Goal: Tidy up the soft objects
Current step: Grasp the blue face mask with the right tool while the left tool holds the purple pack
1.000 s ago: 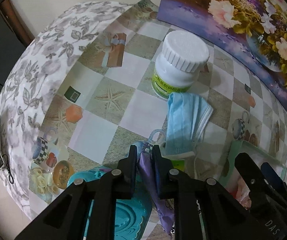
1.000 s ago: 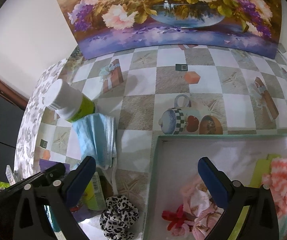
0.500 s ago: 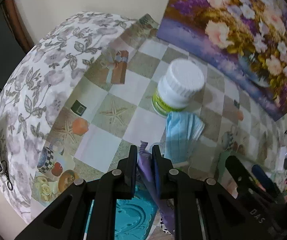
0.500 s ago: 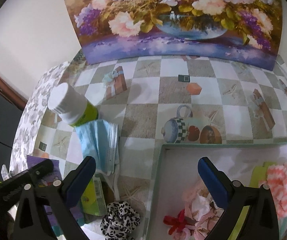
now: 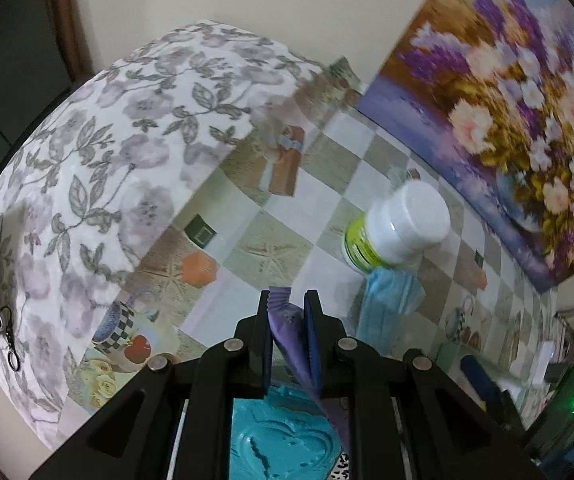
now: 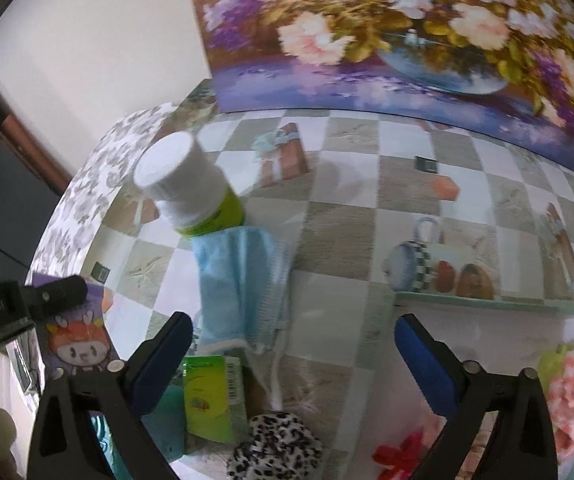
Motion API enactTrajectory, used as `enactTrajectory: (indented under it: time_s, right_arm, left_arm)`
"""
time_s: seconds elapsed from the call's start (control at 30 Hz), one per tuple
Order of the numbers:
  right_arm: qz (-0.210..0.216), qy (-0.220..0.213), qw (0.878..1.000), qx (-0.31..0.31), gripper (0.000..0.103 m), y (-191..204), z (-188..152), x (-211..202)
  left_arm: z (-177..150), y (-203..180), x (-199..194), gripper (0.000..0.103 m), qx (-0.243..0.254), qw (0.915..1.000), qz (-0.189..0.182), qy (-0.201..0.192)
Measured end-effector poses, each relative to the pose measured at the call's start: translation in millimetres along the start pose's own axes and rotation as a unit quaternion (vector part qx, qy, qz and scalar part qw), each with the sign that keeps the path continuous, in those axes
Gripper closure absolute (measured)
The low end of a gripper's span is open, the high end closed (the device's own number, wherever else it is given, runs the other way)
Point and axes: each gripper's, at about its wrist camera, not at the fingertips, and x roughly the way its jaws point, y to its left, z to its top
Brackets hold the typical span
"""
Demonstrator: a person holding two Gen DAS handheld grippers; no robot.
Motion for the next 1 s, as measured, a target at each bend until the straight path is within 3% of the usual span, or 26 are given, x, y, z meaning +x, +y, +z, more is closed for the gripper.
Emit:
enactTrajectory:
  time_s: [0.2,0.47,0.8,1.0]
  right_arm:
    - [0.016,0.001,1.000,-0.026,0.017,17.5,-2.4,15.6]
    - [0.008,0.020,0.999,-0.035,0.035,25.6,-6.3,46.0]
    - [-0.002,0.020,0.999,-0.044,0.079,26.8,-9.0,53.5]
    - [0.001,0.008,0.999,-0.036,0.086,19.9,-4.8,43.7]
  left_arm:
    - [4.6,10.0,2.0,0.088,-0.020,0.9998,-0.001,-0.005]
    - [6.8,14.0,8.3,0.088,-0.029,0.9996,0.002,-0.003]
    - [6.5,13.3,12.2,0.088,-0.027,0.9996,0.000,0.000]
    - [5.8,8.5,10.4,0.088,-0.018,0.9998,-0.001,-0.003]
